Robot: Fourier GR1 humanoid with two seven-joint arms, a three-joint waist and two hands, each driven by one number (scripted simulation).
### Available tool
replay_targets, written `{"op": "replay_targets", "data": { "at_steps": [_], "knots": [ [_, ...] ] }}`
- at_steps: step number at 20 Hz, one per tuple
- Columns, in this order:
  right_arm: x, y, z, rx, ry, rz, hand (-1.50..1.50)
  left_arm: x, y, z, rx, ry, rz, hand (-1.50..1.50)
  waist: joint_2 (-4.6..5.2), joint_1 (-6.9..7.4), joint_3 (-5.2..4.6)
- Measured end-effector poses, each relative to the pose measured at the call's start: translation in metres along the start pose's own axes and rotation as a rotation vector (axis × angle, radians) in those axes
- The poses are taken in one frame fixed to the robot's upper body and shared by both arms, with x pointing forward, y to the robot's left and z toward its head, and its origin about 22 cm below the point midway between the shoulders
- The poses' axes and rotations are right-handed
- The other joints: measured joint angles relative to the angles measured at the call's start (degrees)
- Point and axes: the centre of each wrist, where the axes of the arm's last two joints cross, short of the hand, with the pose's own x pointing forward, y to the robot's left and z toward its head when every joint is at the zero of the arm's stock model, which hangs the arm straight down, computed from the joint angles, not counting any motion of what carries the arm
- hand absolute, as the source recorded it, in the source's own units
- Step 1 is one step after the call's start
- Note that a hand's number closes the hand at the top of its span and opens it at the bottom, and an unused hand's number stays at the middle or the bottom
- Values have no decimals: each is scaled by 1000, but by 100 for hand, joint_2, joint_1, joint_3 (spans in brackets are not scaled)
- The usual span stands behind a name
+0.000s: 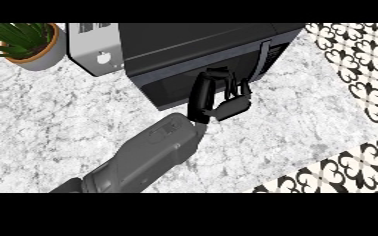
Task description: Pick up the milk, place it into the microwave and close the microwave
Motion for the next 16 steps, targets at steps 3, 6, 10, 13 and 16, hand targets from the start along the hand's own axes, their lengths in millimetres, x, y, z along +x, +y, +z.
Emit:
{"op": "replay_targets", "data": {
  "at_steps": [3,6,10,13,16],
  "knots": [
    [0,-3,-1,-6,0,-12,-150,0,-1,0,0,-2,4,150,5,8,0],
    [-1,-6,-2,-17,-5,-23,-150,0,-2,0,-9,-3,8,150,13,34,2],
    [0,-11,-4,-22,-2,-31,-150,0,-2,0,-11,-12,10,150,22,42,6],
    [0,-13,-6,-25,-6,-39,-150,0,-3,-1,-12,-10,14,150,23,54,8],
    [1,-16,-7,-26,-4,-43,-150,0,-4,-1,-13,-9,14,150,20,61,9]
  ]
}}
